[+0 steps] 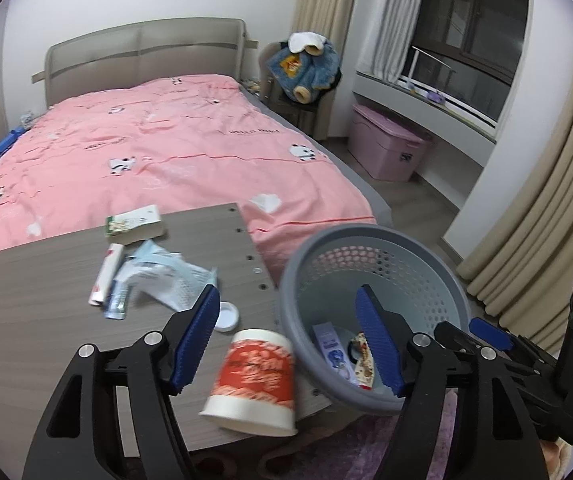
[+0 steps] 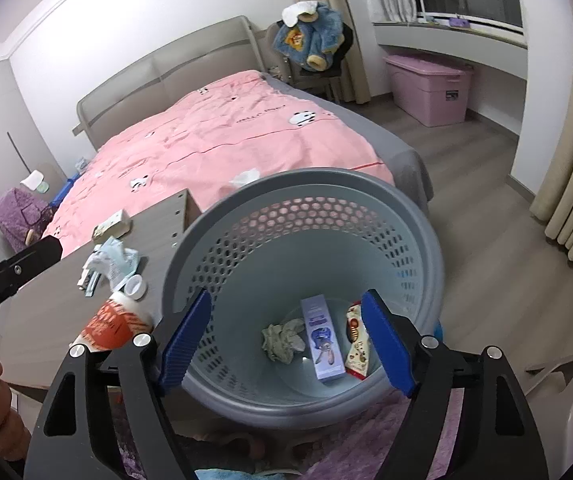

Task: Collect trash
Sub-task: 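Move both open grippers back toward the table and the red paper cup, then grasp the red-and-white paper cup with the right gripper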

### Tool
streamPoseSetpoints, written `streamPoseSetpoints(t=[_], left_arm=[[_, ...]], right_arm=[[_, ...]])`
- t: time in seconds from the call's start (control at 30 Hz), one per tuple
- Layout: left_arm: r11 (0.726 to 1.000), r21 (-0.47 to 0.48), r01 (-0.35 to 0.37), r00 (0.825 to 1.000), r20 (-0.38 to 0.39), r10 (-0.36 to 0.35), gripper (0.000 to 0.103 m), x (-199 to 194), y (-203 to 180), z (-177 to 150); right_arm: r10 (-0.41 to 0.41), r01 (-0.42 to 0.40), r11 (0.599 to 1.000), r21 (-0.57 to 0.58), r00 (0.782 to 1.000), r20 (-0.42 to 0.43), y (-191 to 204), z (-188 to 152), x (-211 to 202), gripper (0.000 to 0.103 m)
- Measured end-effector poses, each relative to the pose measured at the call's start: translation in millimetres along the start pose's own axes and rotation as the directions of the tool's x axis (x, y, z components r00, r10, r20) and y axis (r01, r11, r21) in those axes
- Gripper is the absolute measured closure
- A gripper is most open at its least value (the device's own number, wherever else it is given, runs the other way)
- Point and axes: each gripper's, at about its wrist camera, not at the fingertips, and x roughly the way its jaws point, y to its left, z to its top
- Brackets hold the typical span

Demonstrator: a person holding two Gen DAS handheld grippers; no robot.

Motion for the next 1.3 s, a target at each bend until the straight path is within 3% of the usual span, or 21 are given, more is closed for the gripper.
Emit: streamPoseSetpoints(t=[0.43,0.9,1.3], left_arm=[[0.990,-0.077,-0.120,0.991,0.048,0.123,0.034,-36.5,54.6,-16.1],[0.957,-0.156,-0.245,0.966,0.038,0.254,0.033,-58.8,109.9,-46.4],[0.941,-0.203,-0.270,0.961,0.002,0.276,0.033,-61.2,133.6,-63.5]], right_arm=[[0.045,-0.044,0.995,-0.095,0.999,0.014,45.9,-18.2,-11.3,0.011],[0.126,-0.130,0.969,-0.211,0.991,-0.033,91.7,-44.6,-7.1,0.007],[0.106,-0.115,0.940,-0.322,0.993,-0.046,128.8,-59.7,20.7,0.007]])
